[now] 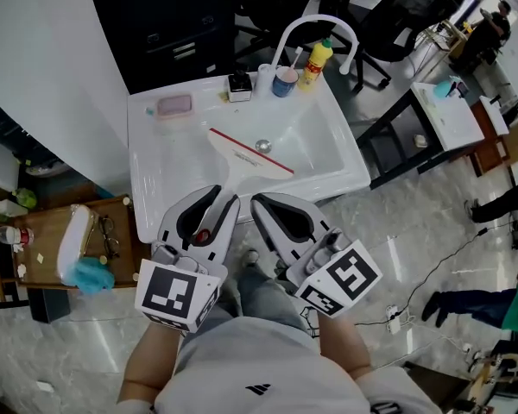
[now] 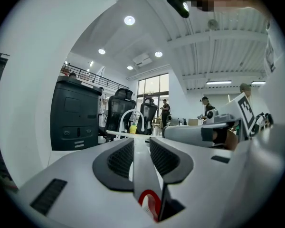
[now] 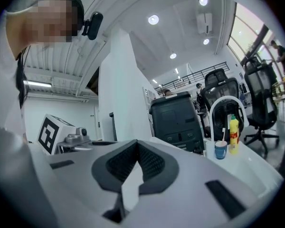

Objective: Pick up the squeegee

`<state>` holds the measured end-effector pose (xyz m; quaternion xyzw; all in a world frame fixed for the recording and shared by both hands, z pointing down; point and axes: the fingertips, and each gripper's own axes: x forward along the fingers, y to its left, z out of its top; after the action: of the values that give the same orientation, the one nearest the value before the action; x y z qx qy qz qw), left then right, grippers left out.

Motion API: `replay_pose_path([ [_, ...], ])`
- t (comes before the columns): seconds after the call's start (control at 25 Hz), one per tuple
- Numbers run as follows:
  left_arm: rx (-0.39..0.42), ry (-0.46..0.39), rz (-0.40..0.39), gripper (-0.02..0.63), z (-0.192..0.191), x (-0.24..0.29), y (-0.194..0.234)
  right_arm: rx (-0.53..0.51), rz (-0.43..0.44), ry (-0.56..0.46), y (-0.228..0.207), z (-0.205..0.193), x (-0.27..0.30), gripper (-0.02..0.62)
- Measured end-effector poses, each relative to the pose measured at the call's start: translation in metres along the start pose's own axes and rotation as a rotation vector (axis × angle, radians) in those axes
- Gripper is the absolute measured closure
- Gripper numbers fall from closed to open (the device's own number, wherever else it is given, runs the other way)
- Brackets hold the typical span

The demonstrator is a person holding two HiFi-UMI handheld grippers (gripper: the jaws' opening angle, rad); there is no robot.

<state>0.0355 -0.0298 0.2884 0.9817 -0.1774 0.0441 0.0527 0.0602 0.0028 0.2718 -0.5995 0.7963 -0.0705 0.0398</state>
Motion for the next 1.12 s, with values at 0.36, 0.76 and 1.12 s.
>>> replay_pose_path([
  [0.36, 0.013, -0.04, -0.035, 0.494, 0.01, -0.024, -0.015, -0.006, -0.023, -0.016, 0.018, 0.0, -0.012, 0.586],
  [0.76, 0.028, -0.072, -0.032, 0.494, 0.014, -0.047, -0.021, -0.037, -0.009, -0.022, 0.038, 0.0, -0.015, 0.586],
  [1.12, 0.033, -0.084, -0.016, 0.494, 0.02, -0.057, -0.022, -0.056, 0.013, -0.02, 0.049, 0.003, -0.015, 0.586],
])
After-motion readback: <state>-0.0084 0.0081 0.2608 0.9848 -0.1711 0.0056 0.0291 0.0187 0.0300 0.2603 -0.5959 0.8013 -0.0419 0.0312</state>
